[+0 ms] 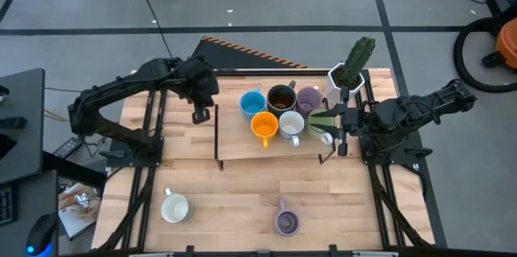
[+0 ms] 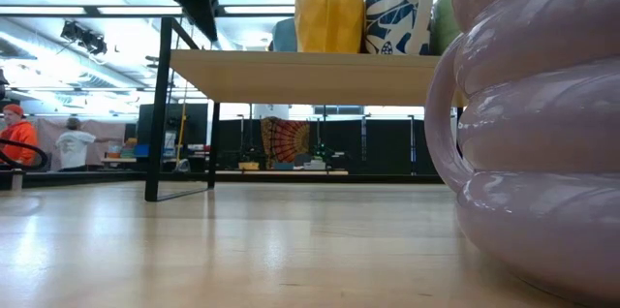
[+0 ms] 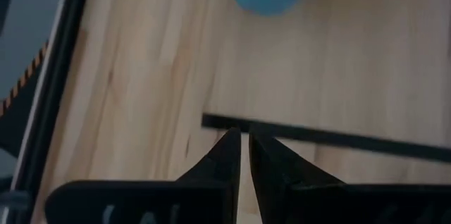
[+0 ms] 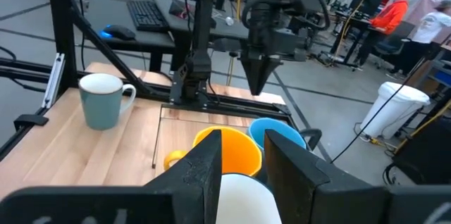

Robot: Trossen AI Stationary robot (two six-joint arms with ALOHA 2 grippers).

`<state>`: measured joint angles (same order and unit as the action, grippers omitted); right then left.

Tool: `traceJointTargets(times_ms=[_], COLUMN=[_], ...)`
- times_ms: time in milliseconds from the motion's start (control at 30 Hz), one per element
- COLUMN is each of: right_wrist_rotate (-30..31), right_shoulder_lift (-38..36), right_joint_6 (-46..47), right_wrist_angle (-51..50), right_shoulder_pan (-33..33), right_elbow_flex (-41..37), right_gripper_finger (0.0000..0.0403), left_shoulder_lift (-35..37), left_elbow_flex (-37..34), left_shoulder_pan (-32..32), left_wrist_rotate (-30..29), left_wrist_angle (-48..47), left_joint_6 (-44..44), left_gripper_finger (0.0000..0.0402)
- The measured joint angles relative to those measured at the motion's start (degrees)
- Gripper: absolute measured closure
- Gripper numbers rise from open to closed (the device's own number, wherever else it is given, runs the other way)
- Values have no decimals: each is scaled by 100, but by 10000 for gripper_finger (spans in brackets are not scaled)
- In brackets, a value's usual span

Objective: Place coffee mugs
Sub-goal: Adjust the blue mug on the shelf

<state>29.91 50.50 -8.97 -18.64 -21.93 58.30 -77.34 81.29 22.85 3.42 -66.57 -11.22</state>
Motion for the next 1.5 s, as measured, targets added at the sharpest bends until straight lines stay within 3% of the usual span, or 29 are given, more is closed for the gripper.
traceJointTargets(times_ms=[233, 433, 933, 1500], right_wrist_rotate=[-6, -78, -155, -155], right_shoulder_lift=[2, 2, 1, 2], right_joint_6=[2, 25, 42, 42], right_wrist_angle=[-28, -40, -31, -32], right_shoulder_pan=[0, -2, -4, -6], right_elbow_flex=[0, 0, 0, 0], right_gripper_finger=[290, 290, 290, 290], left_shoulder_lift=[-62, -520, -1237, -1266], left_elbow_flex=[-39, -37, -37, -41], left_shoulder_pan=[-64, -265, -427, -483], left_wrist_rotate=[302, 170, 284, 284], left_wrist_angle=[815, 1260, 1546, 2075], left_joint_6=[13, -36, -203, -209], left_gripper_finger=[366, 366, 366, 366])
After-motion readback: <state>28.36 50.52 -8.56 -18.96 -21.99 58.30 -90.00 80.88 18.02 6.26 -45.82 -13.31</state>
